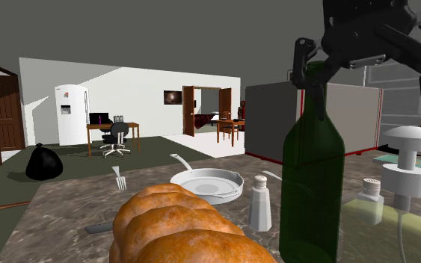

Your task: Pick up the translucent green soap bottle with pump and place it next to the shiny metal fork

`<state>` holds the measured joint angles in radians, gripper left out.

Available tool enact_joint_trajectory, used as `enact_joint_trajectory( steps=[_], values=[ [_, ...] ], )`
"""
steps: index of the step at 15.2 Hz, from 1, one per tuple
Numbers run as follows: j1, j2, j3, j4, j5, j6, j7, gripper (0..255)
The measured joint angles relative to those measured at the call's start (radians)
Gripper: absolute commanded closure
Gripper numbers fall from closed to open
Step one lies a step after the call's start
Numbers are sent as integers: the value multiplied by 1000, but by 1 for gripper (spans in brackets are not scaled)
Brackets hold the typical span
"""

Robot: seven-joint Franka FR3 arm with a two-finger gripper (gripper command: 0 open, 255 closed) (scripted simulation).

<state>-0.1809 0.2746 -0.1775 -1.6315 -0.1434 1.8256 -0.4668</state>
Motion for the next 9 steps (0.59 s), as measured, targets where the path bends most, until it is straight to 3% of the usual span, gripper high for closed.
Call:
enact_joint_trajectory(
  steps=[4,9],
  values=[
    [-27,128,-8,167,12,-34,-40,0],
    [-36,139,-11,123,11,24,-44,0]
  ],
)
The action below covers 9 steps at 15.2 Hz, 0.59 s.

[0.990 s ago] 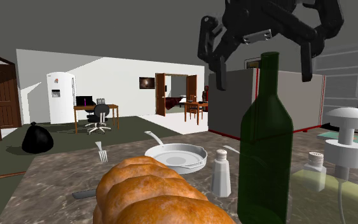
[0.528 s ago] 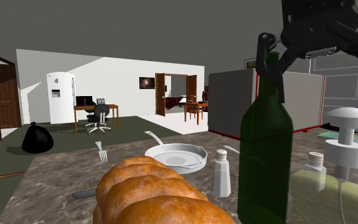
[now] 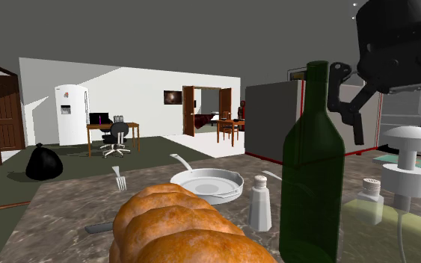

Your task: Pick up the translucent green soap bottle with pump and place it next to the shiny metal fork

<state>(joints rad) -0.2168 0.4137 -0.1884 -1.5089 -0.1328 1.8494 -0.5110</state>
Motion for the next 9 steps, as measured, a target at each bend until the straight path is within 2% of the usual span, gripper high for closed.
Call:
enact_joint_trajectory(
  steps=[8,9],
  values=[
    [-2,7,0,-26,0,33,2,0],
    [-2,7,0,-26,0,33,2,255]
  ],
)
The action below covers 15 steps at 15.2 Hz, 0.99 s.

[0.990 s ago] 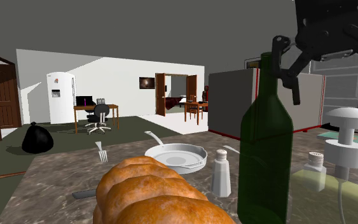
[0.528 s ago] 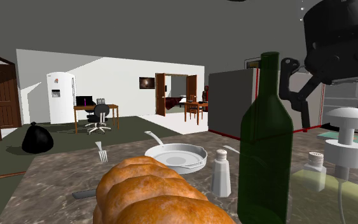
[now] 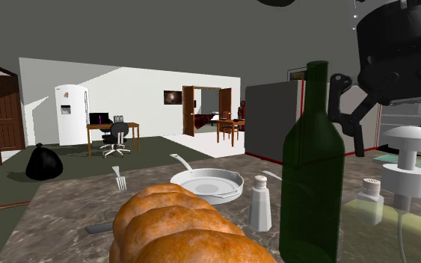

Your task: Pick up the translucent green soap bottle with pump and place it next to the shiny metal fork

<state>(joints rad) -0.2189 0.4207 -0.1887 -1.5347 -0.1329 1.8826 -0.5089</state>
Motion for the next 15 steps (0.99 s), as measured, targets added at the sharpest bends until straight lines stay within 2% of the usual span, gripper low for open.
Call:
enact_joint_trajectory(
  steps=[10,15],
  values=[
    [0,0,0,0,0,0,0,255],
    [1,-12,-1,34,0,-46,-7,255]
  ],
)
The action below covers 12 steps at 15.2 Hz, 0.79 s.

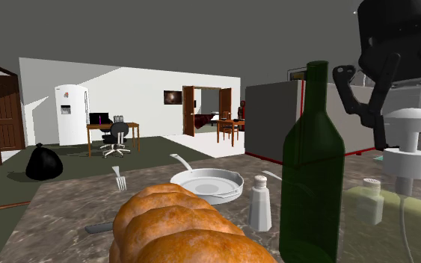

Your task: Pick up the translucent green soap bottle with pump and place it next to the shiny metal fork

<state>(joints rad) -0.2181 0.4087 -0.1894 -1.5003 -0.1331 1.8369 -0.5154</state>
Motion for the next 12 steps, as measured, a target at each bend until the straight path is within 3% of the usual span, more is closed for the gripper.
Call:
enact_joint_trajectory(
  steps=[12],
  values=[
    [-2,-9,-2,146,3,-152,-25,255]
  ],
)
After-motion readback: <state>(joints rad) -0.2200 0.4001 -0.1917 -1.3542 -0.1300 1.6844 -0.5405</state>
